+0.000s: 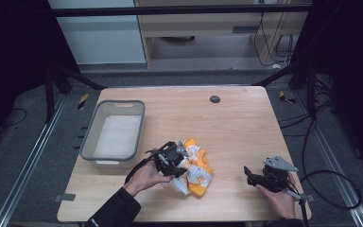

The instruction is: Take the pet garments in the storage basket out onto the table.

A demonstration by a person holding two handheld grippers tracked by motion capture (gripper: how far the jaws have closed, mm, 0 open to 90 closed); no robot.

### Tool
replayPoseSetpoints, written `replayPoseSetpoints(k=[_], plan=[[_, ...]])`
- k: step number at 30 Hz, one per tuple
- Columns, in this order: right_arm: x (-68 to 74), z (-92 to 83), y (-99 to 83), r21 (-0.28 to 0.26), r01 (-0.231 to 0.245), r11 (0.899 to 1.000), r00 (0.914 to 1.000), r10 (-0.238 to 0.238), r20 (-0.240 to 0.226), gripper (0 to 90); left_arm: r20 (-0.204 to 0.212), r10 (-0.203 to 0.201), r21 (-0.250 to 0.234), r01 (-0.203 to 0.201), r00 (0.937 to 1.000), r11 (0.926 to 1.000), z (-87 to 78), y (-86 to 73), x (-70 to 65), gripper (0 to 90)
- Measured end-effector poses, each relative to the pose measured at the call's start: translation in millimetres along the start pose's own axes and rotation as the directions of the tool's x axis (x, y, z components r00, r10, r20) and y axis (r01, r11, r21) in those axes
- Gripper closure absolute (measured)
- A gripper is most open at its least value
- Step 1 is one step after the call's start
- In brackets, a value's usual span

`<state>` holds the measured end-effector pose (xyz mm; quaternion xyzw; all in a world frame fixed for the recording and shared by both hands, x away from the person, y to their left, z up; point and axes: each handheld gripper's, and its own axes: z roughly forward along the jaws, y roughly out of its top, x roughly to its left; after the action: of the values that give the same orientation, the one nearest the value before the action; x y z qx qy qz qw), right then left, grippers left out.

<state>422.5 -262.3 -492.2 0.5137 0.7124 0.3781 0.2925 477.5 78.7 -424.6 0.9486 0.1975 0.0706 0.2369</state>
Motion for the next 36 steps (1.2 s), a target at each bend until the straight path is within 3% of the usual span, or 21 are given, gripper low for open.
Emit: replayPoseSetpoints(k=[10, 15, 21, 27, 36], plan=[[-0.6, -0.4, -0.2, 0.000, -0.002, 1.000, 1.0000, 0.002, -0.001, 8.2, -0.012, -0.016, -0.045, 0.015, 0.9998, 0.9989, -9.1, -5.1, 0.8, 44.3], [-0.9, -0.7, -0.5, 0.002, -0.005, 1.000, 1.0000, 0.005, 0.000, 8.1, -0.019, -0.041, -0.118, 0.038, 0.9990, 0.9923, -21.4, -14.7, 2.3, 36.0], [-0.9, -1.0, -0.7, 0.001, -0.008, 1.000, 1.0000, 0.008, 0.000, 8.0, -0.033, -0.055, -0.161, 0.049, 0.9979, 0.9858, -31.0, -26.3, 1.9, 30.5], [-1.3, -1.3, -0.9, 0.000, -0.007, 1.000, 1.0000, 0.007, 0.001, 8.0, -0.071, -0.107, -0.237, 0.087, 0.9917, 0.9676, -42.6, -42.6, 2.3, 29.0], [-1.2, -1.5, -1.3, 0.004, -0.008, 1.000, 1.0000, 0.008, -0.002, 7.7, -0.122, -0.204, -0.331, 0.154, 0.9713, 0.9309, -52.6, -73.2, 0.2, 28.7]])
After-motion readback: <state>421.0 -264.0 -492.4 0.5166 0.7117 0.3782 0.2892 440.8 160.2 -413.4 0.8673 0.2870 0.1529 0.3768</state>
